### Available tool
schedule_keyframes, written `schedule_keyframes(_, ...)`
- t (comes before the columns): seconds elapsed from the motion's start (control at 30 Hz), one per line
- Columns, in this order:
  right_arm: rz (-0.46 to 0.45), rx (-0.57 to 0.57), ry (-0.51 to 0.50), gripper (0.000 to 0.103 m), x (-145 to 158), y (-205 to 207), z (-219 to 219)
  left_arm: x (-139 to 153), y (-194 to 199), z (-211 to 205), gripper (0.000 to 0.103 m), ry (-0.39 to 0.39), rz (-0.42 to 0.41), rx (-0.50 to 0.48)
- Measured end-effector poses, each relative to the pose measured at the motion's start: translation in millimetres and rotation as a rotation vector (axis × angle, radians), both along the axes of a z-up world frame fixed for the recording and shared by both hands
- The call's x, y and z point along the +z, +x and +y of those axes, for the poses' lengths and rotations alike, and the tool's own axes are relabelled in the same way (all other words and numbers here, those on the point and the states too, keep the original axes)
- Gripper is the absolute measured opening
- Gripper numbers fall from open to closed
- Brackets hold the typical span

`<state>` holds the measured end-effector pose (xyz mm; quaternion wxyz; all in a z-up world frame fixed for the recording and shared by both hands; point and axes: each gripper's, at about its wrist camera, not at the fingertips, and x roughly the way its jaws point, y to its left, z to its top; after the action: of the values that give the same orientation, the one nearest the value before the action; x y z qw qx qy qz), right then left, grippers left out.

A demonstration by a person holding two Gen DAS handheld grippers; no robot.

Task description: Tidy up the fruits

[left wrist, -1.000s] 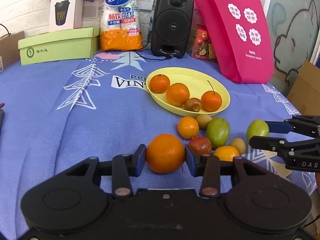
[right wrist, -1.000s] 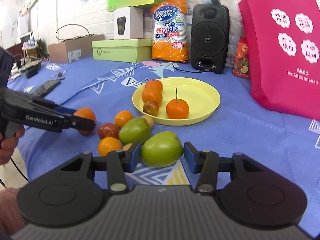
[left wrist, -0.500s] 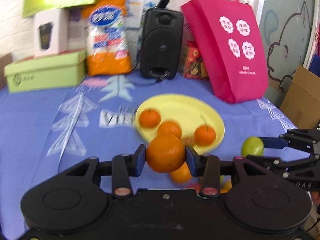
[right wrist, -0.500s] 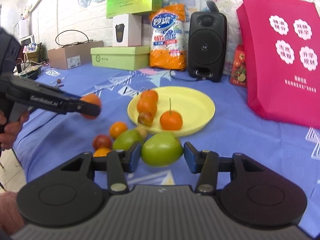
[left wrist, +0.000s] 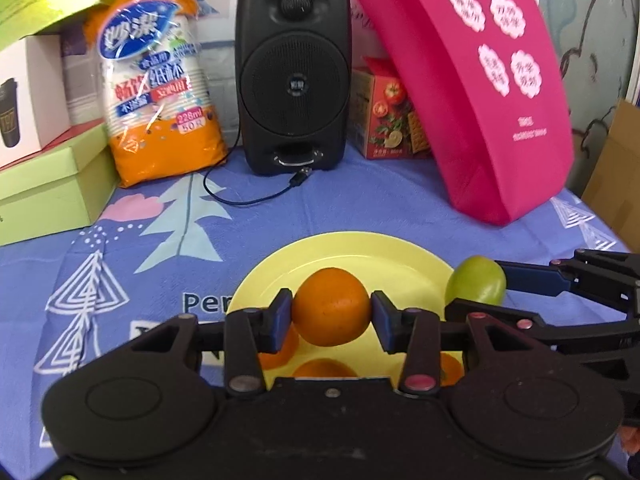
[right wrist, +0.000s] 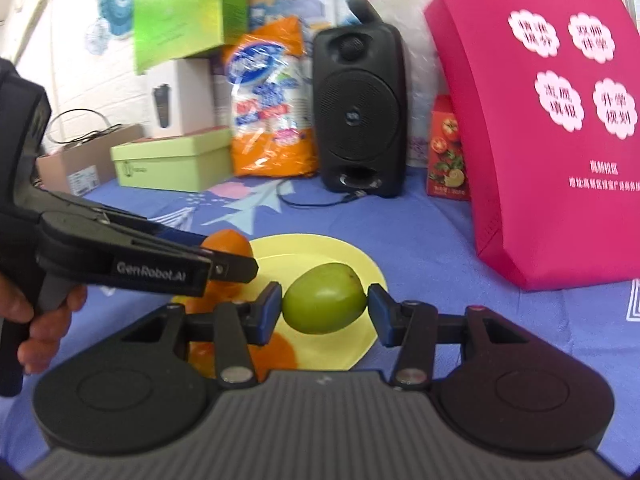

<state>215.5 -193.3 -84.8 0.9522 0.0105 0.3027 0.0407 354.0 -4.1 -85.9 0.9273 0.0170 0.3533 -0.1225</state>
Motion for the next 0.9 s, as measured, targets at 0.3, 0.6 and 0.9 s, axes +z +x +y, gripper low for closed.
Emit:
schedule_keyframes(0.3, 0.016, 0.012, -0.018, 0.049, -8, 3, 2, 7, -21, 1, 0.065, 0.062, -0.080, -0.007)
schedule_keyframes(0.6, -0.036, 0.055, -0.028, 0.049, 11, -49, 6, 15, -92, 36, 0.073, 0.012, -0.111, 0.034)
schedule_keyframes(0.9, -0.007, 0.167, -0.024, 0.049, 5, -115, 23, 0, -171, 61, 0.073, 0.022, -0.110, 0.089)
